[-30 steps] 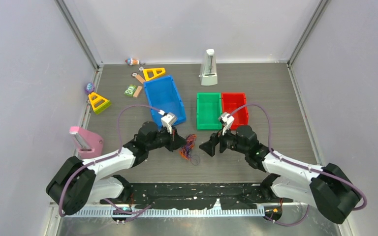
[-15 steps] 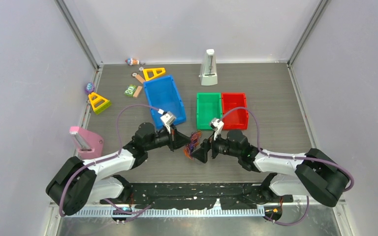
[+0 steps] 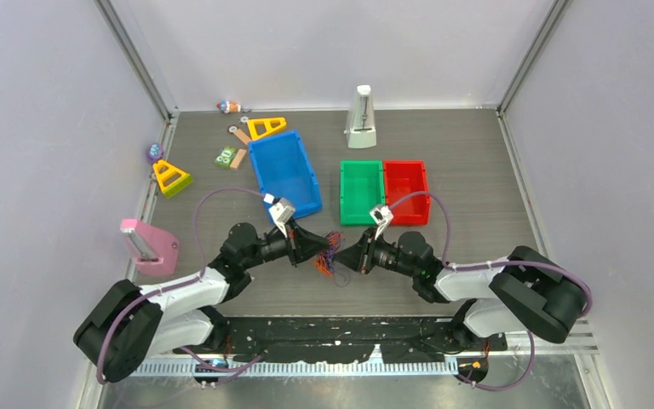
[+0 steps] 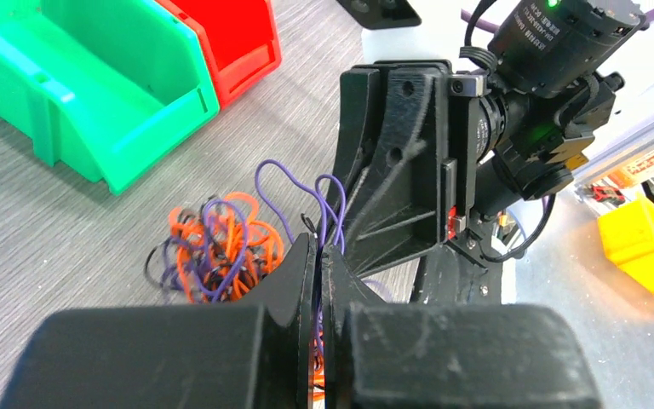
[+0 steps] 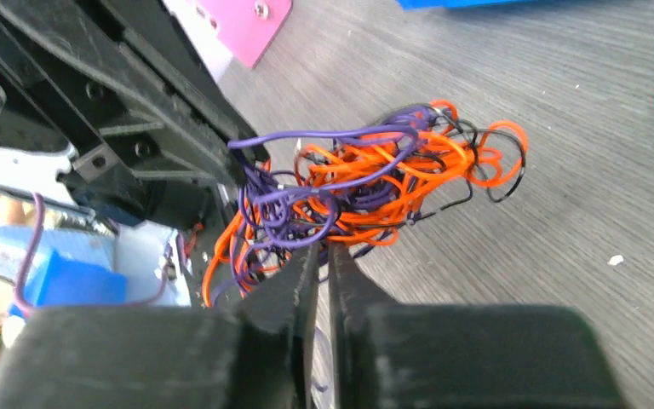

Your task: Untangle the cables

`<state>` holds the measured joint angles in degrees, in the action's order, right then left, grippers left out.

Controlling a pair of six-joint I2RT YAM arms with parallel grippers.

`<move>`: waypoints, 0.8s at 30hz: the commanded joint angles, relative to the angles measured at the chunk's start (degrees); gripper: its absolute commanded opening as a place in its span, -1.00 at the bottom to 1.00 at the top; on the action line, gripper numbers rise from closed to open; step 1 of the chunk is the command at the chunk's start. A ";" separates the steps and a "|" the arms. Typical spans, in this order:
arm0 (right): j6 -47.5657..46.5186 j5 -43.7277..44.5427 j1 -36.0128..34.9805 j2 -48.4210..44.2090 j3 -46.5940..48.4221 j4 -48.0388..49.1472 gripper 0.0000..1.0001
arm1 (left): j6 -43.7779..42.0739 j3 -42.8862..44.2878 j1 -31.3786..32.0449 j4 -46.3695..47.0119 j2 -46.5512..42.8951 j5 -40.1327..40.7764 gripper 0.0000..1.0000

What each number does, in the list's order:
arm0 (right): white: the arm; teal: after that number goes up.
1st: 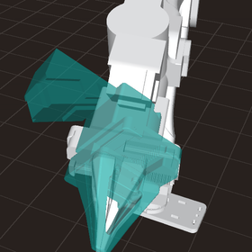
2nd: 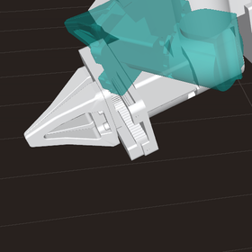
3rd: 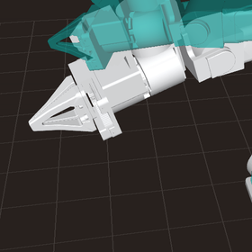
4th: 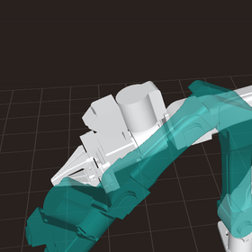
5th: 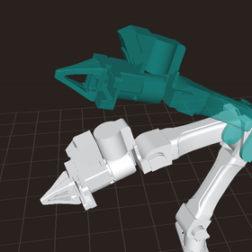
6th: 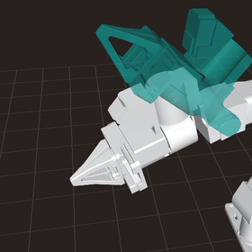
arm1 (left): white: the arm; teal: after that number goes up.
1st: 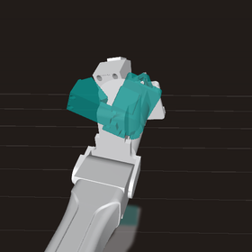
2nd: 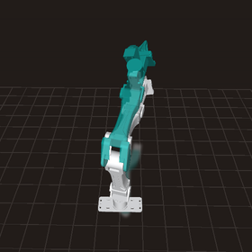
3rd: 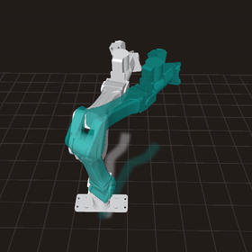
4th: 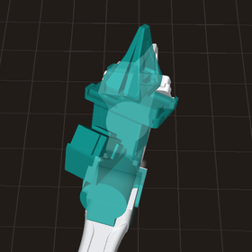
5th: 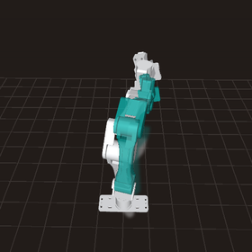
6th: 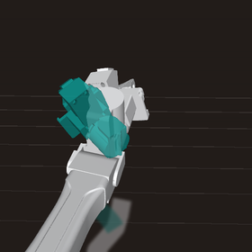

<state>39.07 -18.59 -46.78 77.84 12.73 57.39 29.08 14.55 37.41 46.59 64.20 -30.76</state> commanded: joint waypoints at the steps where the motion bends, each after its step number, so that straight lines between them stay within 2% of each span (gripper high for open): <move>1: -1.21 7.55 -0.32 -6.50 1.47 -7.58 -0.86 | 0.53 0.04 0.26 6.25 -0.41 0.14 -1.00; 2: -1.77 13.26 -0.32 -8.25 2.27 -12.14 -0.87 | -0.25 -0.22 0.24 4.58 -1.45 1.82 -1.00; 3: -2.76 16.94 -0.32 -11.75 2.85 -21.09 -0.88 | -1.38 -0.11 0.26 1.45 -3.43 4.01 -1.00; 4: -3.03 24.81 -0.32 -15.02 3.95 -25.79 -0.89 | -2.71 0.27 0.21 -2.65 -5.27 6.81 -1.00; 5: -3.27 28.82 -0.30 -16.81 4.27 -33.16 -0.89 | -4.30 0.87 0.21 -7.93 -7.27 10.14 -1.00; 9: -4.03 47.79 0.23 -25.96 3.95 -45.46 -0.89 | -8.21 1.69 0.18 -23.64 -15.27 29.22 -1.00; 14: -1.86 57.45 4.08 -31.75 5.11 -55.69 -0.89 | -10.14 -1.30 0.09 -32.77 -26.47 46.35 -1.00; 15: -0.96 60.47 4.69 -32.03 5.75 -60.35 -0.90 | -9.87 -1.79 0.11 -34.35 -28.55 49.38 -1.00; 18: 7.82 67.50 6.94 -33.22 6.31 -69.01 -0.90 | -8.13 -3.05 0.00 -38.33 -33.64 58.17 -1.00; 20: 10.04 70.01 7.57 -33.74 6.27 -70.44 -0.89 | -6.28 -3.60 0.01 -40.67 -36.06 65.17 -1.00; 22: 10.69 71.59 7.68 -33.46 7.13 -71.21 -0.89 | -5.27 -3.82 -0.04 -41.67 -36.75 67.59 -1.00; 24: 9.83 71.52 7.65 -32.60 8.11 -71.39 -0.89 | -5.44 -3.57 0.01 -41.53 -36.17 66.16 -1.00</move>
<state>45.06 45.47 -39.24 44.95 16.88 -9.72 22.26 10.70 37.47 7.14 28.14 27.00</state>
